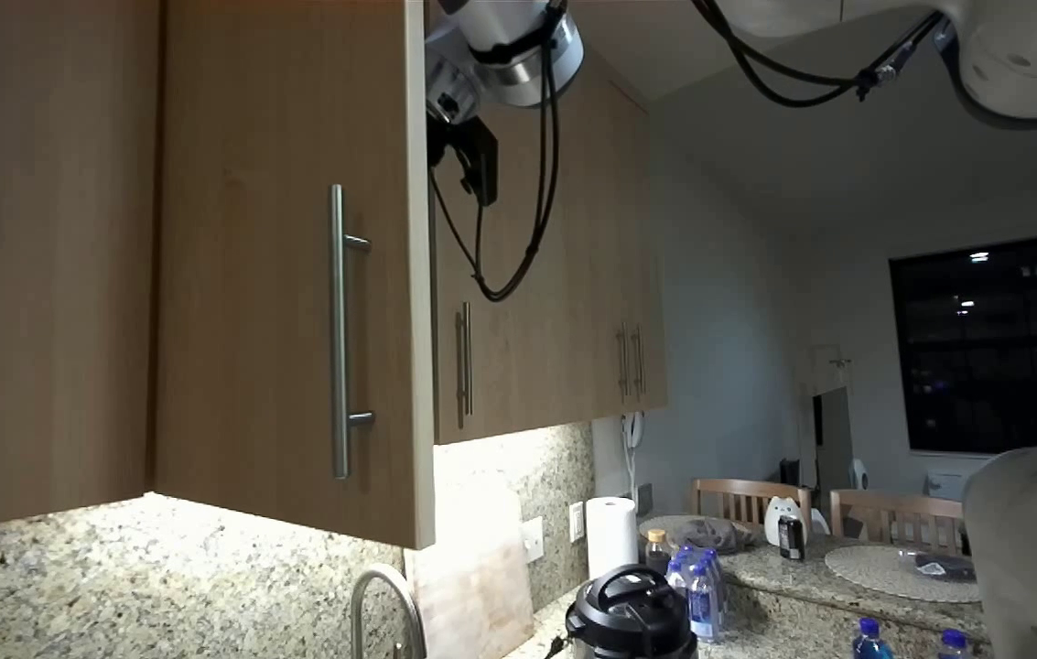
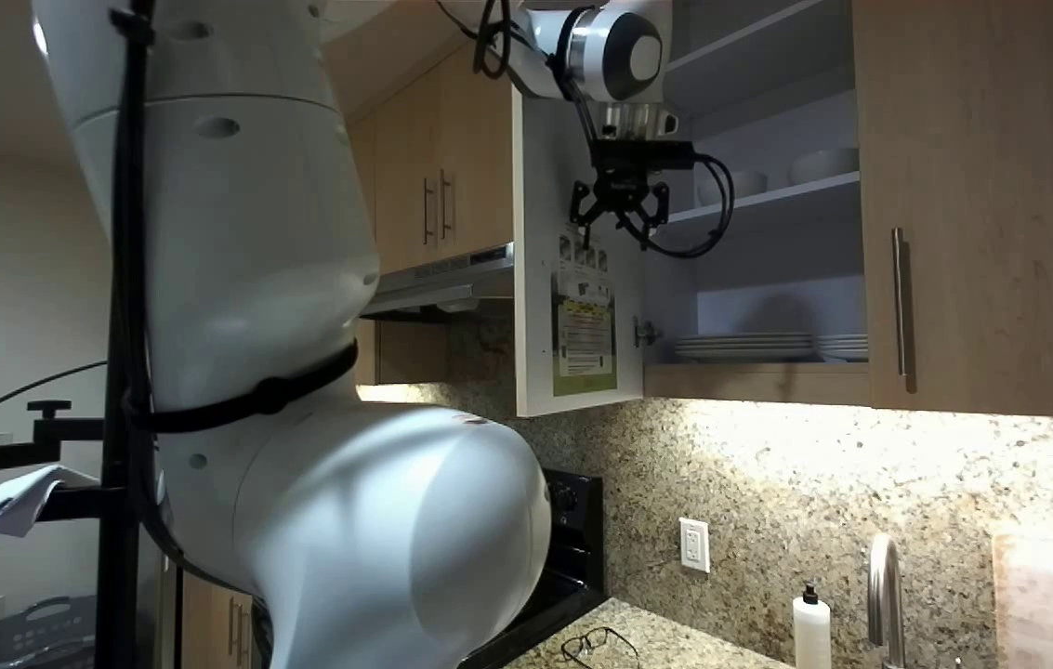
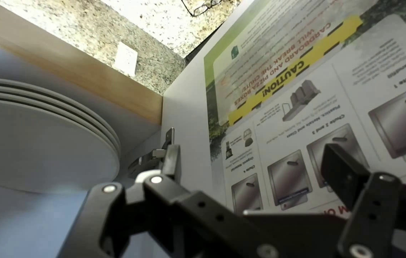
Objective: Open the cupboard door
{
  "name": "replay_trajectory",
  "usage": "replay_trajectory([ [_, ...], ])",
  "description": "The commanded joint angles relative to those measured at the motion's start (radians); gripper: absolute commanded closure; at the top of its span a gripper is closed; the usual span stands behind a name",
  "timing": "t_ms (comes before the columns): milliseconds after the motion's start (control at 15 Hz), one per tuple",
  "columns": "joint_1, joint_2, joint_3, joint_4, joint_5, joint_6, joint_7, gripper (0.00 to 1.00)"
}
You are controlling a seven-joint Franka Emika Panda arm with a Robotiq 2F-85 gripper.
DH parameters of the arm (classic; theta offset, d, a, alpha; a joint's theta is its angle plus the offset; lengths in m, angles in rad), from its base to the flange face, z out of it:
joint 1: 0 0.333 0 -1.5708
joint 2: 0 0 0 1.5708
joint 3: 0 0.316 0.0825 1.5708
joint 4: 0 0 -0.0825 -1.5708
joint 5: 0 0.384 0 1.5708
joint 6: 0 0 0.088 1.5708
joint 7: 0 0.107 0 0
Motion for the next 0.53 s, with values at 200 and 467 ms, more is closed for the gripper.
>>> replay_trajectory([
  [200, -0.025, 0.075, 0.052, 0.089, 0.006, -0.051, -0.042, 0.00],
  [467, -0.030, 0.095, 0.077, 0.116, -0.003, -0.051, -0.051, 0.00],
])
